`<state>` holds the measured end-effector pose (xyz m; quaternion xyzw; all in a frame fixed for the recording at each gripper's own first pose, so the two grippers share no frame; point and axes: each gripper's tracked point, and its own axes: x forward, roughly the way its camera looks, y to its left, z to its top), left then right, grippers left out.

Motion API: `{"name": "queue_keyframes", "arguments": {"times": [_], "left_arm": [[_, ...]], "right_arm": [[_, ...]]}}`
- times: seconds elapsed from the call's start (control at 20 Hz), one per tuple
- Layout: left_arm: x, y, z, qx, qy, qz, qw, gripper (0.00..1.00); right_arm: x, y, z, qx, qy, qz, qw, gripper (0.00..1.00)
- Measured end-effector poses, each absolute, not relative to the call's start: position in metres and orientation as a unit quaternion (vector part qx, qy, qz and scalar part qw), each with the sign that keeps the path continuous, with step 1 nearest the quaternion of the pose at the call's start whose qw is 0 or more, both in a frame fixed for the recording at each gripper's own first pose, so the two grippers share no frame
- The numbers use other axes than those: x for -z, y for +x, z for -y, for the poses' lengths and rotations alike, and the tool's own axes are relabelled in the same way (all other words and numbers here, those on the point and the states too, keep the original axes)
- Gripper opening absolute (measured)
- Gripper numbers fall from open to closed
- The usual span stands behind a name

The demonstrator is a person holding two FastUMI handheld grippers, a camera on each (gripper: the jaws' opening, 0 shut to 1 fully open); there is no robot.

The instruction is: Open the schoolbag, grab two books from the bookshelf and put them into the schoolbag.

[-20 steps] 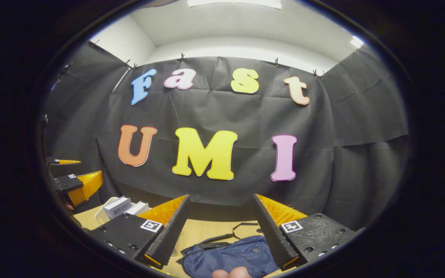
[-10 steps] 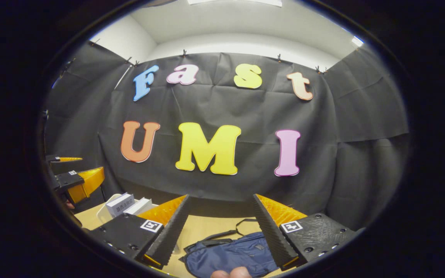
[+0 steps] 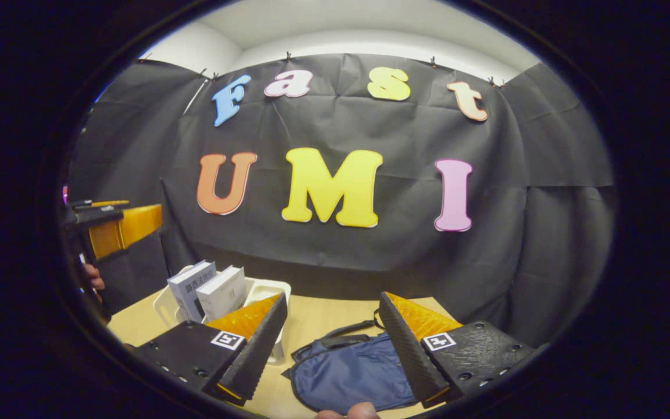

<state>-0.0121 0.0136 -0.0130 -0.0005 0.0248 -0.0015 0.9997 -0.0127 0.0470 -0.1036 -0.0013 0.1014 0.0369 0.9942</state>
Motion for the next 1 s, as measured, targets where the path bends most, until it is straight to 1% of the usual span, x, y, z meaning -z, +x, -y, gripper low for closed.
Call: {"name": "queue_keyframes", "arguments": {"times": [0.15,0.2,0.3,0.35,0.5,0.55,0.65,0.7,0.75,0.8,1.0], "left_arm": [[0.015,-0.013,-0.018,-0.003,-0.001,-0.030,1.000,0.99],[0.017,-0.013,-0.018,-0.004,-0.001,-0.032,0.999,0.99],[0.020,-0.014,-0.020,-0.006,0.002,-0.037,0.999,0.99],[0.022,-0.014,-0.022,-0.008,0.004,-0.040,0.999,0.99],[0.025,-0.017,-0.026,-0.014,0.012,-0.047,0.999,0.99],[0.027,-0.019,-0.028,-0.016,0.015,-0.049,0.999,0.99],[0.030,-0.021,-0.032,-0.020,0.022,-0.054,0.998,0.99],[0.033,-0.022,-0.035,-0.024,0.027,-0.059,0.998,0.99],[0.034,-0.023,-0.037,-0.026,0.031,-0.063,0.997,0.99],[0.035,-0.024,-0.039,-0.027,0.035,-0.065,0.997,0.99],[0.038,-0.026,-0.050,-0.037,0.041,-0.075,0.996,0.99]], "right_arm": [[0.156,-0.013,-0.064,-0.060,-0.013,-0.148,0.987,0.95],[0.176,-0.015,-0.068,-0.066,-0.019,-0.165,0.984,0.98],[0.213,-0.016,-0.076,-0.072,-0.031,-0.193,0.978,0.95],[0.231,-0.017,-0.079,-0.075,-0.035,-0.208,0.975,0.98],[0.283,-0.023,-0.088,-0.079,-0.053,-0.252,0.963,0.98],[0.298,-0.023,-0.089,-0.078,-0.060,-0.262,0.960,0.96],[0.330,-0.023,-0.096,-0.081,-0.076,-0.284,0.952,0.96],[0.345,-0.023,-0.100,-0.084,-0.084,-0.294,0.949,0.98],[0.358,-0.023,-0.104,-0.085,-0.090,-0.301,0.946,0.96],[0.370,-0.023,-0.105,-0.082,-0.095,-0.309,0.943,0.98],[0.401,-0.014,-0.105,-0.063,-0.105,-0.323,0.938,0.96]]}}
